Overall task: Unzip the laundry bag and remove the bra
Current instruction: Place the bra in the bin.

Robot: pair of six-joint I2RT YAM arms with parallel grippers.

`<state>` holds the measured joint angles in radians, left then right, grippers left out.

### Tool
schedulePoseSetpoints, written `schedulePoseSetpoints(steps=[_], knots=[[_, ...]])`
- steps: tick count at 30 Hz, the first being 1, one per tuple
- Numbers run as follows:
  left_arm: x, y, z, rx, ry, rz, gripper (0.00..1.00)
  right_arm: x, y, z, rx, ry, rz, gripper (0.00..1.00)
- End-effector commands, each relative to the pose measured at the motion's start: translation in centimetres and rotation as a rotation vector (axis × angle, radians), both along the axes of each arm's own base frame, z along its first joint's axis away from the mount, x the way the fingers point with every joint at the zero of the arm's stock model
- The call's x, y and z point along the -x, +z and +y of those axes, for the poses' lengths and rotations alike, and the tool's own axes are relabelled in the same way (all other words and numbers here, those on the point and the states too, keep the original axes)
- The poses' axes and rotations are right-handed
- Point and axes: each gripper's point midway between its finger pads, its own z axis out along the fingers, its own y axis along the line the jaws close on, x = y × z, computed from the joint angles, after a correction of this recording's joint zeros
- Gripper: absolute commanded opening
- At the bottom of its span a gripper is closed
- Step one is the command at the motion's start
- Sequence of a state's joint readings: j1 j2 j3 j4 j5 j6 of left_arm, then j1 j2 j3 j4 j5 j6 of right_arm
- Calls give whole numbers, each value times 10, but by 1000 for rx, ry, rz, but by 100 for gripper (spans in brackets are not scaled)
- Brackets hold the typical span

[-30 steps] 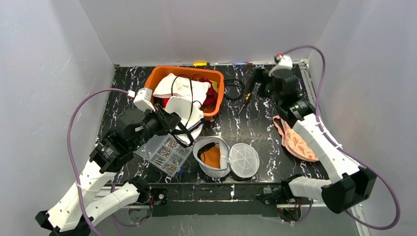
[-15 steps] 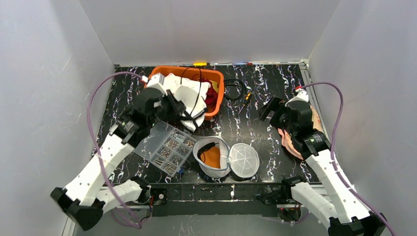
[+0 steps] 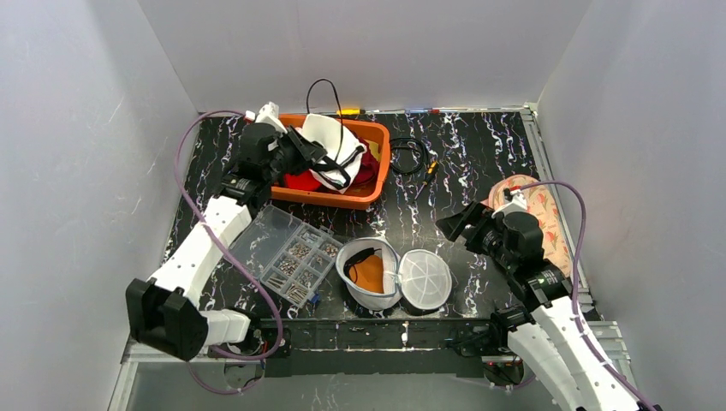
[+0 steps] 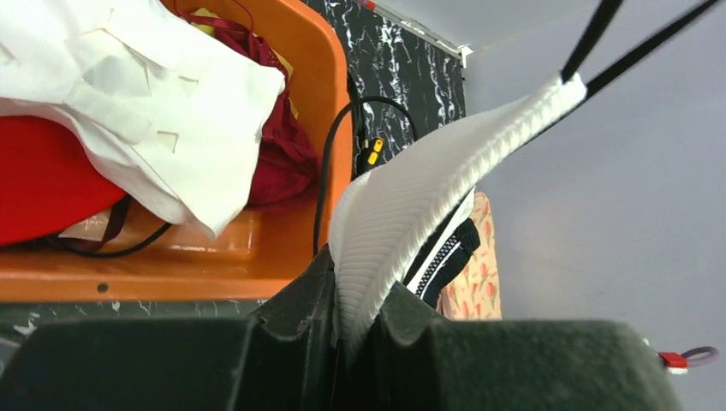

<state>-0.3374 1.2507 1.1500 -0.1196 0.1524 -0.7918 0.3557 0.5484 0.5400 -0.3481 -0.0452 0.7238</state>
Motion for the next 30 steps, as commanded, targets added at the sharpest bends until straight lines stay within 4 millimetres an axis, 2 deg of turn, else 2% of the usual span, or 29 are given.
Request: schedulePoseSetpoints(steps=[1,4,5,9,11,15,18,23,25,30], knots=[[-26,-3,1,-69,1,-73,0,2,0,9,-87,3,8,99],[-40,-18,4,-134,8,-75,0,-1,-11,-13,-46,-132,23,99],[-44,-24,5,-150,13,-71,0,-1,-9,-12,-35,-114,9,99],[-62,-53,-2,-161,-53,-10,0,8,0,19,-64,97,-52,99],[-74,-54,-11,-119,-99,-14,0,10,3,26,-76,137,-84,99],[-97,-50,-23,-97,-128,-38,0,12,2,31,-76,171,-102,99],[-118,-58,-28,-114,-131,-33,0,13,-1,32,-73,180,-100,99],[-142,-88,-35,-145,-149,-2,0,15,3,21,7,157,-126,99],[-151,-102,-39,-138,-151,23,0,15,5,22,34,172,-135,99],[-162,-120,-48,-107,-168,64,3,17,2,28,34,204,-135,99]])
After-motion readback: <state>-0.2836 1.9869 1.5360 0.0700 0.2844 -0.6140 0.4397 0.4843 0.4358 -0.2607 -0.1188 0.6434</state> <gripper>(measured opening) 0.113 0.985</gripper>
